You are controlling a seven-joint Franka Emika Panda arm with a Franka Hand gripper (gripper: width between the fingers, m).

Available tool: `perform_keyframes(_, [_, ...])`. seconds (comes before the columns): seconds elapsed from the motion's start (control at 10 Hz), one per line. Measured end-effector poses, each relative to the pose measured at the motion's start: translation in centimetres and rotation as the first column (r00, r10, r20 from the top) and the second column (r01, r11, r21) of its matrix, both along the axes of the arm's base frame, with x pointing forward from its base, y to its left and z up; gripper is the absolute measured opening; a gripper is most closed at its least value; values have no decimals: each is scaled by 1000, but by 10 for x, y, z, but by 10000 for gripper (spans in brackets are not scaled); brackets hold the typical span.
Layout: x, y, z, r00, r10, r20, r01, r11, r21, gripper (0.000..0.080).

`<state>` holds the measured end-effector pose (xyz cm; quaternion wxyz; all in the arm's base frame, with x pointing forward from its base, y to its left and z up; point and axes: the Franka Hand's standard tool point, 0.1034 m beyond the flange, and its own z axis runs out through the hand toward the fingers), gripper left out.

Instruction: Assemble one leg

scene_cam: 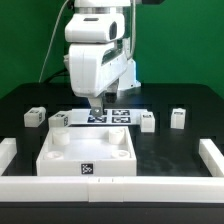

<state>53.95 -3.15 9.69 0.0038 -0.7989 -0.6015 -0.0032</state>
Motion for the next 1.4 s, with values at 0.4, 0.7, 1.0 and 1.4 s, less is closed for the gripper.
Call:
perform_keyframes(0.4, [-12, -6, -12, 975, 218, 47, -217, 976, -15, 650])
perform_keyframes(0.7, [-40, -13, -43, 884, 467, -19, -467, 884, -23, 650])
perform_keyframes(1.0, [-45, -25, -46, 899, 438, -25, -439, 898, -22, 650])
perform_keyframes(1.4, [-71, -20, -67, 900, 436, -20, -436, 900, -9, 650])
